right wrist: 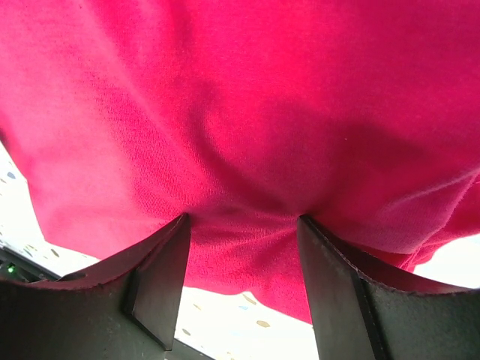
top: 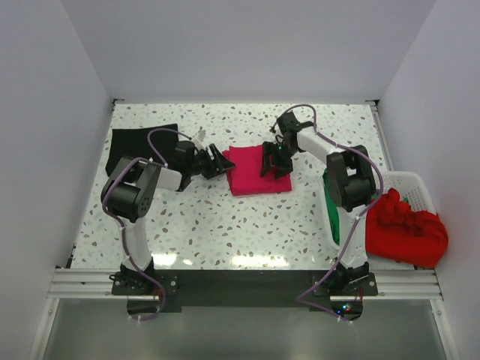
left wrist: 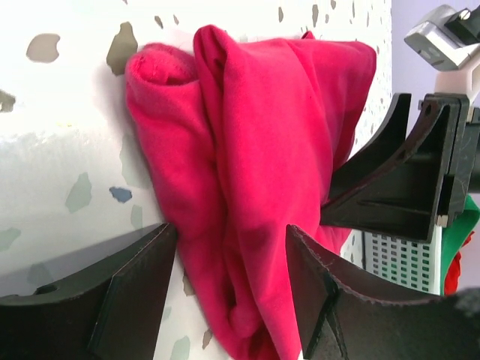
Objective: Fold and stack the t-shirts
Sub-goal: Neatly place the folded tshirt to the corner, then reset both grippers
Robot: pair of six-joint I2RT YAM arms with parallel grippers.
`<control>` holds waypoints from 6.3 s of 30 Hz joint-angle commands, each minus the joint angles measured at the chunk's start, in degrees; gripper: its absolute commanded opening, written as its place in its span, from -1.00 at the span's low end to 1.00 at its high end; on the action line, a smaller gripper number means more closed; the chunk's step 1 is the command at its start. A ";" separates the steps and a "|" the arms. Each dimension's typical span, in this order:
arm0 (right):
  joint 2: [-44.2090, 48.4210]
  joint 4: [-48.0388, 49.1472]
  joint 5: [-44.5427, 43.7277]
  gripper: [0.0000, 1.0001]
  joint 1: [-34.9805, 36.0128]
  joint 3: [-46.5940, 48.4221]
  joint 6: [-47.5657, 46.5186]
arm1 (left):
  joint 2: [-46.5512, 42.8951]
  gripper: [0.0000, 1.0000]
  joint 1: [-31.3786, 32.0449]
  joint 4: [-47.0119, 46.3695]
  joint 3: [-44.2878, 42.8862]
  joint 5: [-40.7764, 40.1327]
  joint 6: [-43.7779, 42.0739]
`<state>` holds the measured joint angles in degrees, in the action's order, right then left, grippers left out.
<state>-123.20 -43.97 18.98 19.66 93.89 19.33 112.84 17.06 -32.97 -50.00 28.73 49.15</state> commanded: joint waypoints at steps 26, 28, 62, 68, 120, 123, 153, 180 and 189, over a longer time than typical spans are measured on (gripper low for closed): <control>-0.91 -1.56 -1.05 0.27 2.23 -0.02 -1.14 | 4.59 -1.00 6.93 41.74 -20.65 -23.70 -8.97; -0.64 -2.00 -1.14 0.27 2.31 0.42 -1.31 | 4.15 -1.00 6.93 47.70 -24.94 -26.08 -12.56; 2.35 -2.62 -1.05 0.29 2.49 -1.86 -1.75 | 7.84 -1.00 3.25 88.69 -61.09 -62.04 -47.91; 2.52 -3.14 -1.23 0.29 2.58 -2.04 -2.19 | 7.75 -1.00 0.96 88.61 -65.13 -64.23 -50.99; 3.05 -4.11 -1.58 0.29 3.37 -3.45 -2.28 | 1.95 -1.00 -11.17 84.04 -68.31 -62.04 -56.88; 3.23 -4.29 -1.67 0.29 3.45 -3.71 -2.46 | 2.56 -1.00 -12.22 83.07 -66.90 -61.16 -57.14; 5.42 -5.69 -2.46 0.30 3.37 -4.76 -3.43 | 12.93 0.14 -23.74 79.02 -65.66 -56.41 -54.60; 26.24 11.79 -8.26 0.32 3.37 -20.14 -1.05 | -25.73 0.61 9.81 53.01 -25.77 -54.56 -26.21; 32.93 14.95 -12.38 0.32 3.37 -26.47 -0.09 | -32.50 0.63 21.96 53.80 -17.96 -56.86 -21.90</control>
<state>-94.35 -32.86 9.63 22.83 68.90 18.24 85.73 38.30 23.64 -70.02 -25.85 24.27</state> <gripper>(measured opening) 0.659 0.809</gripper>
